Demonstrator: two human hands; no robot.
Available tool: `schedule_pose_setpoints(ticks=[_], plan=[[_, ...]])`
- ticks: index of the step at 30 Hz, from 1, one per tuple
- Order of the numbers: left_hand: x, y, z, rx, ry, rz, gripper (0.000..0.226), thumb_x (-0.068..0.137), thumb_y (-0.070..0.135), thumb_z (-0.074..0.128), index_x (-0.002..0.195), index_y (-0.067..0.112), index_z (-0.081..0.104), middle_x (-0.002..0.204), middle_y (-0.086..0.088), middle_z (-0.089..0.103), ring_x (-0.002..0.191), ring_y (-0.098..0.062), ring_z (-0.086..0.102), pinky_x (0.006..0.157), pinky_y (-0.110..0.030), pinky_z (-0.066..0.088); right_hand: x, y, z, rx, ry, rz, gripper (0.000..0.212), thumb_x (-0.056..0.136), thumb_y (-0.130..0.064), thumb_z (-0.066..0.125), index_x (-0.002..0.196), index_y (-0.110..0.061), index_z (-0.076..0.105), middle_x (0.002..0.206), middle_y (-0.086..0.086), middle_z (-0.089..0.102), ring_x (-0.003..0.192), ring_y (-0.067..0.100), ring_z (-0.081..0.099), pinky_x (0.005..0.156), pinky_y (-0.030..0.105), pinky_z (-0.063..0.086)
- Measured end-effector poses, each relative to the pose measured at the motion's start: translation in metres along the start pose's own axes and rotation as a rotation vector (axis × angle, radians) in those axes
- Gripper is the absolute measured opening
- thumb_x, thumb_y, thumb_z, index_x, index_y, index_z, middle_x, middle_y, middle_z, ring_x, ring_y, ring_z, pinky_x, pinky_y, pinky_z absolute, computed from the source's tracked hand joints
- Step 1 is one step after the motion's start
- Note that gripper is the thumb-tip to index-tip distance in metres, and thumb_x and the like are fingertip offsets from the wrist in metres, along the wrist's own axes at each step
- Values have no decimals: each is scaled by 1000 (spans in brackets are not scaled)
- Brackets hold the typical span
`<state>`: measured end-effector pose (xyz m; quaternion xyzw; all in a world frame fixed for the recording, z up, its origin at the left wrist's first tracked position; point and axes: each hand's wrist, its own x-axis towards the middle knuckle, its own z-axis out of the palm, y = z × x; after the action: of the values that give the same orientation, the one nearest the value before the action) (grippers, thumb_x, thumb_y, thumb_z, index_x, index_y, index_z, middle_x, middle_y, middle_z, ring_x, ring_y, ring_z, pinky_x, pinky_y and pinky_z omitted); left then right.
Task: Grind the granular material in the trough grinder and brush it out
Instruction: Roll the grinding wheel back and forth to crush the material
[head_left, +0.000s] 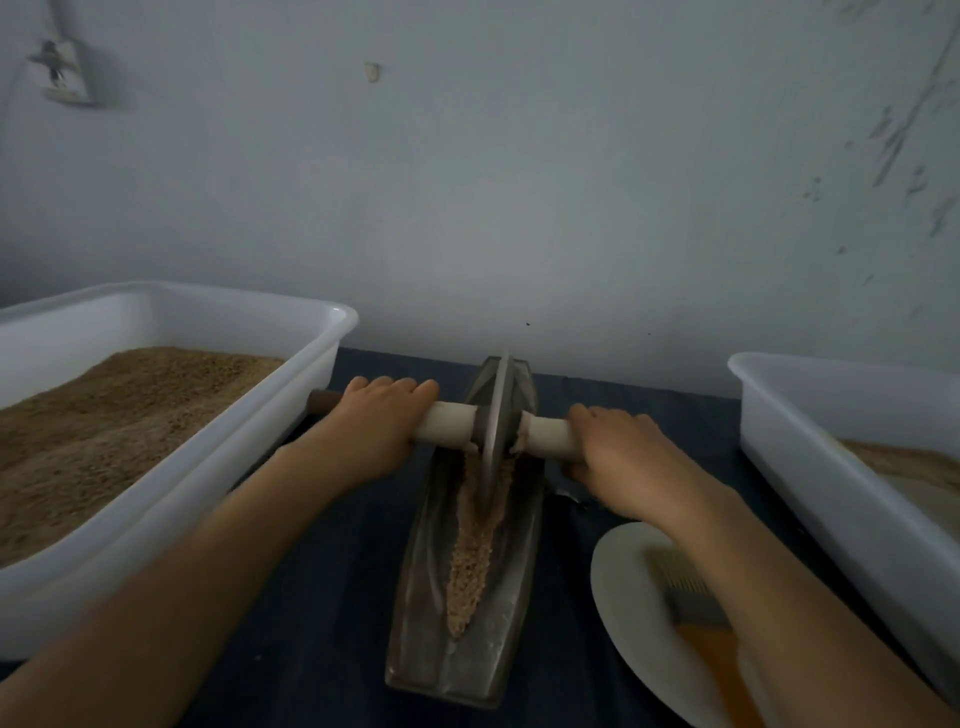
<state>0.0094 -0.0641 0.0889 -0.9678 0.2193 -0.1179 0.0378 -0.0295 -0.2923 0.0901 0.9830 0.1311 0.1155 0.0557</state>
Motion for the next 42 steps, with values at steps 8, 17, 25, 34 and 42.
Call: schedule_pose_setpoints(ticks=[8,17,25,34,42], plan=[[-28,0,-45,-149,-531,77,37,89,19,59,121,25,40,108,5,50,93,-8,46,81,-23,36,-29,-17,-49,149,-465,-81,25,91,-31,56,107,-12,50,97,2,54,80,13,48,52,17,30],[-19,-4,-36,-197,-503,64,36,89,17,58,121,22,42,109,3,50,91,-10,45,78,-24,37,-18,-14,-38,141,-387,-48,26,91,-30,55,109,-13,47,86,-4,45,75,10,44,49,17,28],[5,-1,7,7,80,-13,30,89,22,53,116,21,40,116,0,50,108,-20,49,92,-34,33,6,1,3,-6,40,34,17,91,-26,51,103,-16,43,106,3,55,93,22,51,67,30,24],[1,1,-1,10,13,5,35,89,24,56,120,22,40,120,1,53,111,-19,51,94,-33,35,0,1,2,-25,19,0,21,93,-27,49,109,-14,44,110,4,54,99,23,51,69,30,24],[-28,-2,-43,-147,-525,89,35,86,21,62,113,33,42,94,17,48,85,-2,44,78,-18,34,-31,-16,-48,157,-457,-91,22,91,-31,56,101,-15,46,90,-1,48,79,12,47,53,19,30]])
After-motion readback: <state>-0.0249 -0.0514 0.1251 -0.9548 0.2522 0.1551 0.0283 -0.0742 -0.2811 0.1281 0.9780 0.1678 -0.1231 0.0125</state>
